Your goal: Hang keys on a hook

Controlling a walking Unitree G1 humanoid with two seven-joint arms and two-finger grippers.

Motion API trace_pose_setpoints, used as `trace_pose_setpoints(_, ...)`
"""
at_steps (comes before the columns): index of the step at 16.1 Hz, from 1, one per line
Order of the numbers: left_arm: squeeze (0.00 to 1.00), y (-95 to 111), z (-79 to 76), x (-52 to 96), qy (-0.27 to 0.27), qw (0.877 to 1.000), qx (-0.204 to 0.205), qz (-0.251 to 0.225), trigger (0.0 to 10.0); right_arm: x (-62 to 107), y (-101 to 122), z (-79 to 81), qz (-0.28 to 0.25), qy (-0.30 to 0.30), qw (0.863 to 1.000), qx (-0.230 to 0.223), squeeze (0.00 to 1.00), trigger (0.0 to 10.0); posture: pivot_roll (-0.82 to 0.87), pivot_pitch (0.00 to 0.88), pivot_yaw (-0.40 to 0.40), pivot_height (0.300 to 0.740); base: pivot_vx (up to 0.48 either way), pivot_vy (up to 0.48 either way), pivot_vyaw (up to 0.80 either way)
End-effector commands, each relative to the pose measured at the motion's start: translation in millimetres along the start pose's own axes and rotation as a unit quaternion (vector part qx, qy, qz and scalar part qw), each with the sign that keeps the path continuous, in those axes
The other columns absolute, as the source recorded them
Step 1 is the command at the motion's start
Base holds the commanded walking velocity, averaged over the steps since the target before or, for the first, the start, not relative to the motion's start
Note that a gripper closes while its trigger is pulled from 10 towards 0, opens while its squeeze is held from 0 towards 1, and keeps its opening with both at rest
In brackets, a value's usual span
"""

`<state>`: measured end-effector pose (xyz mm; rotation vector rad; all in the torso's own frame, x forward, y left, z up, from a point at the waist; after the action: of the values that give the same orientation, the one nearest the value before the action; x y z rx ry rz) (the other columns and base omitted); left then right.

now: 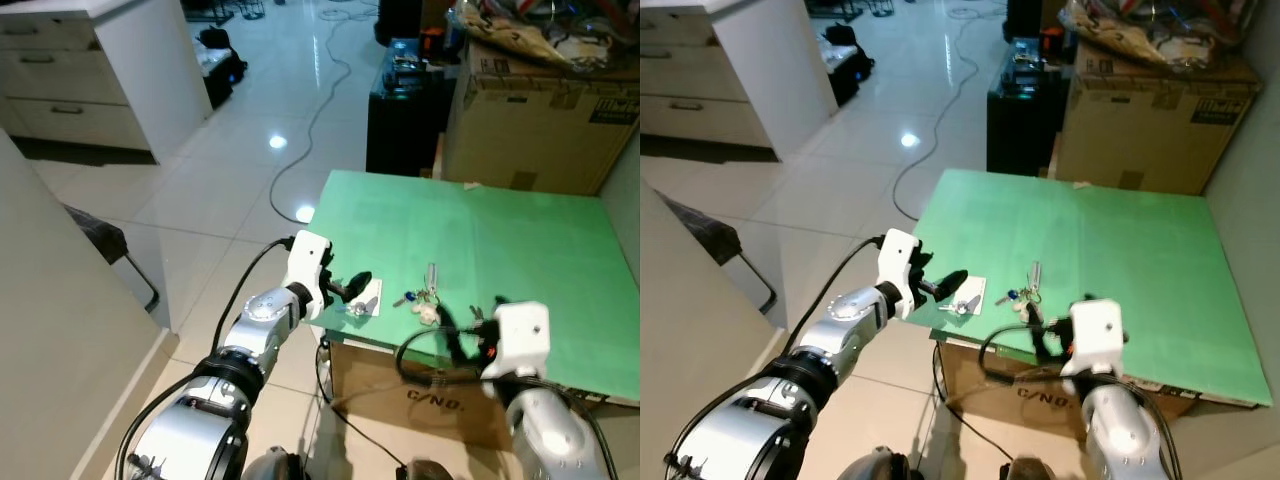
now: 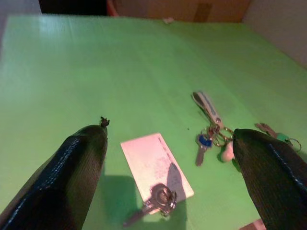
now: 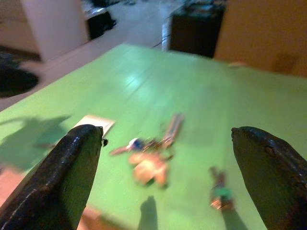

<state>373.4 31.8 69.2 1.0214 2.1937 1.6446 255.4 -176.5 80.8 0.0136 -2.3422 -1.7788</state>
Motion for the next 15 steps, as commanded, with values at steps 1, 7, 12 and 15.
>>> trace_pose_setpoints(1,0.00,4,0.7,-1.5,0.003,1.000,-0.001,-0.004,10.0,0.9,5,12.0,-0.008,0.031,0.999,-0.012,0.00,10.0,-0.24,0.100,0.122,0.686,0.000,0.000,0.00)
trace_pose_setpoints(7,0.00,22,0.0,-12.0,0.052,0.997,-0.050,-0.019,10.0,12.0,1,28.1,0.007,0.070,0.998,-0.003,0.00,10.0,-0.25,0.162,0.119,0.686,0.000,0.000,0.00)
trace_pose_setpoints(12,0.00,-4,1.4,-6.9,0.026,0.998,-0.033,0.038,10.0,24.9,3,32.6,0.012,0.081,0.997,0.003,0.00,10.0,-0.28,0.183,0.131,0.686,0.000,0.000,0.00)
trace_pose_setpoints(15,0.00,-19,7.0,-1.5,0.035,0.997,-0.034,0.065,10.0,30.4,-3,33.2,0.024,0.081,0.996,0.009,0.00,10.0,-0.28,0.187,0.131,0.686,0.000,0.000,0.00)
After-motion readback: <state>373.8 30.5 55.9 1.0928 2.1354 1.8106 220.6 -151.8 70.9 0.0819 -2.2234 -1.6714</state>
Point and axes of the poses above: a point about 5 cm out from each wrist's last joint towards the gripper, its own x axis pointing back from the gripper into the wrist, its own y axis along the axis of the wrist's last joint, z = x × y, the point moved 4 cm from there along -x, pointing out of the wrist towards the gripper, and after that the axes turned 10 degrees about x, right-handed, at the moved point
